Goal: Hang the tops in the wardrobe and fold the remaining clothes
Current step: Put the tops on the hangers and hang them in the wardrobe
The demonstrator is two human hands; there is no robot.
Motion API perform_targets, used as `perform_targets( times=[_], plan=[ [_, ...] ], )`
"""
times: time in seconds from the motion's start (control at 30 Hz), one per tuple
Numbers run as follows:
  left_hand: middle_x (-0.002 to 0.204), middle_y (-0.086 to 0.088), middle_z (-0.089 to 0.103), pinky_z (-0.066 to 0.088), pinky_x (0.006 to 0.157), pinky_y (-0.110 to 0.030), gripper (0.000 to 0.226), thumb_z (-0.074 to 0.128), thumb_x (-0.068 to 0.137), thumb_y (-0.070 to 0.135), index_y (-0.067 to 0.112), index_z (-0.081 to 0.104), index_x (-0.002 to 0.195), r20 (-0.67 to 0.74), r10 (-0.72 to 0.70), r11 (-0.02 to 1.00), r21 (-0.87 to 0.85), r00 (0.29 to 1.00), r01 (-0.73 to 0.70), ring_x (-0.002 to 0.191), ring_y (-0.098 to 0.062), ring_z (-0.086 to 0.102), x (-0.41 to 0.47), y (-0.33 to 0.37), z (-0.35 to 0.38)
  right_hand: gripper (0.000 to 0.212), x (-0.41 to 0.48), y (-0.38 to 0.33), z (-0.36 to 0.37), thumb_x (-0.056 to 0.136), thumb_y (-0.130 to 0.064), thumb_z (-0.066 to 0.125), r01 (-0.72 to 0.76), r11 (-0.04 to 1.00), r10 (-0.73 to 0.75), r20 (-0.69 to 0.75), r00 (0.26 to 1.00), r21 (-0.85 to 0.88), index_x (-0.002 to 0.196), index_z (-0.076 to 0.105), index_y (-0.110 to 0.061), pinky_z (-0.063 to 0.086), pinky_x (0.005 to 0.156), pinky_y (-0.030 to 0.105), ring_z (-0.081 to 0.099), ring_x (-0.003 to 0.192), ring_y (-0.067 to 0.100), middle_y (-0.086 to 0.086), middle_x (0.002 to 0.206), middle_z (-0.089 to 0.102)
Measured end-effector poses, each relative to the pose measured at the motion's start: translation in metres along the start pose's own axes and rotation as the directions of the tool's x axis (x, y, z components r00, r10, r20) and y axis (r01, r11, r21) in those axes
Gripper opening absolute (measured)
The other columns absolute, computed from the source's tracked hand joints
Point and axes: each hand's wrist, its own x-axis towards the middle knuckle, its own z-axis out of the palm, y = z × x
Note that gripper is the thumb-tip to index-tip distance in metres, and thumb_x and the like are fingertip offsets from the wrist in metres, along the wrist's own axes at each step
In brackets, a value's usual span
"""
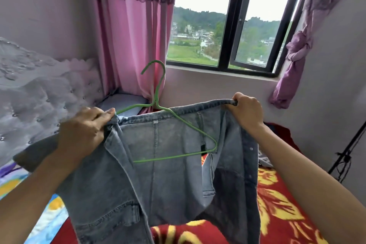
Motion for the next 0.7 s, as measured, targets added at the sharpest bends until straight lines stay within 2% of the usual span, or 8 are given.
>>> perform_targets(
  times=[0.17, 0.3, 0.4, 0.47, 0.5, 0.57, 0.63, 0.7],
  plan=[
    [0.072, -0.013, 0.057, 0.04, 0.039, -0.029, 0.048, 0.038, 0.068, 0.008, 0.002, 0.069, 0.104, -0.052, -0.022, 0.988, 0.152, 0.998, 0.029, 0.068, -0.031, 0.045, 0.0, 0.017, 0.017, 0.015, -0.008, -0.026, -0.005, 0.09, -0.02, 0.058, 0.008, 0.999, -0.008, -0.005, 1.0, 0.054, 0.096, 0.058, -0.007, 0.036, 0.067, 0.032, 0.061, 0.09, 0.037, 0.017, 0.092, 0.068],
    [0.07, -0.016, 0.058, 0.043, 0.039, -0.032, 0.05, 0.036, 0.065, 0.007, 0.001, 0.072, 0.1, -0.112, -0.186, 0.974, 0.114, 0.976, 0.198, 0.055, -0.034, 0.057, 0.019, 0.039, 0.027, 0.022, -0.049, -0.07, -0.006, 0.086, -0.01, 0.059, 0.093, 0.932, -0.103, 0.008, 0.995, 0.351, 0.108, 0.059, -0.012, 0.046, 0.071, 0.034, 0.061, 0.078, 0.028, 0.006, 0.081, 0.067],
    [0.077, -0.017, 0.061, 0.047, 0.043, -0.038, 0.05, 0.036, 0.067, 0.007, 0.0, 0.071, 0.101, -0.215, -0.259, 0.966, -0.034, 0.942, 0.258, 0.061, -0.035, 0.058, 0.025, 0.047, 0.032, 0.04, -0.088, -0.093, 0.007, 0.083, -0.01, 0.063, 0.137, 0.842, -0.294, 0.23, 0.928, 0.522, 0.122, 0.052, -0.017, 0.038, 0.069, 0.027, 0.046, 0.063, 0.014, -0.013, 0.063, 0.046],
    [0.085, -0.01, 0.058, 0.047, 0.047, -0.037, 0.046, 0.04, 0.069, 0.004, 0.001, 0.07, 0.103, -0.288, -0.241, 0.971, -0.085, 0.927, 0.225, 0.07, -0.027, 0.052, 0.021, 0.046, 0.031, 0.043, -0.09, -0.083, 0.017, 0.085, -0.019, 0.066, 0.024, 0.829, -0.265, 0.354, 0.897, 0.559, 0.126, 0.051, -0.021, 0.041, 0.072, 0.025, 0.049, 0.061, 0.009, -0.013, 0.065, 0.053],
    [0.089, -0.005, 0.054, 0.046, 0.049, -0.038, 0.044, 0.041, 0.07, 0.002, 0.001, 0.069, 0.104, -0.324, -0.223, 0.974, -0.103, 0.919, 0.2, 0.073, -0.024, 0.048, 0.019, 0.044, 0.031, 0.036, -0.084, -0.071, 0.022, 0.086, -0.022, 0.066, -0.021, 0.829, -0.179, 0.301, 0.937, 0.558, 0.12, 0.056, -0.021, 0.042, 0.074, 0.025, 0.052, 0.063, 0.009, -0.011, 0.067, 0.058],
    [0.091, -0.002, 0.049, 0.047, 0.053, -0.039, 0.041, 0.043, 0.073, -0.001, 0.001, 0.068, 0.105, -0.364, -0.205, 0.976, -0.14, 0.909, 0.164, 0.075, -0.022, 0.047, 0.014, 0.04, 0.028, 0.016, -0.066, -0.042, 0.019, 0.087, -0.02, 0.064, -0.039, 0.862, 0.037, 0.015, 0.999, 0.505, 0.101, 0.067, -0.014, 0.044, 0.072, 0.03, 0.056, 0.068, 0.013, -0.003, 0.07, 0.062],
    [0.092, -0.002, 0.05, 0.047, 0.058, -0.041, 0.038, 0.046, 0.074, -0.003, -0.001, 0.069, 0.105, -0.379, -0.226, 0.968, -0.19, 0.897, 0.164, 0.076, -0.022, 0.048, 0.014, 0.038, 0.026, 0.012, -0.045, -0.012, 0.011, 0.087, -0.014, 0.064, 0.021, 0.902, 0.08, -0.215, 0.973, 0.432, 0.096, 0.067, -0.007, 0.042, 0.07, 0.032, 0.054, 0.076, 0.015, -0.003, 0.079, 0.057],
    [0.093, -0.002, 0.052, 0.044, 0.066, -0.037, 0.04, 0.05, 0.072, -0.007, -0.001, 0.069, 0.106, -0.353, -0.276, 0.951, -0.232, 0.894, 0.202, 0.079, -0.022, 0.049, 0.018, 0.039, 0.025, 0.025, -0.023, 0.015, 0.001, 0.088, -0.02, 0.063, 0.064, 0.932, -0.026, -0.112, 0.993, 0.357, 0.11, 0.063, -0.009, 0.037, 0.083, 0.031, 0.045, 0.098, 0.013, -0.004, 0.101, 0.049]
  ],
)
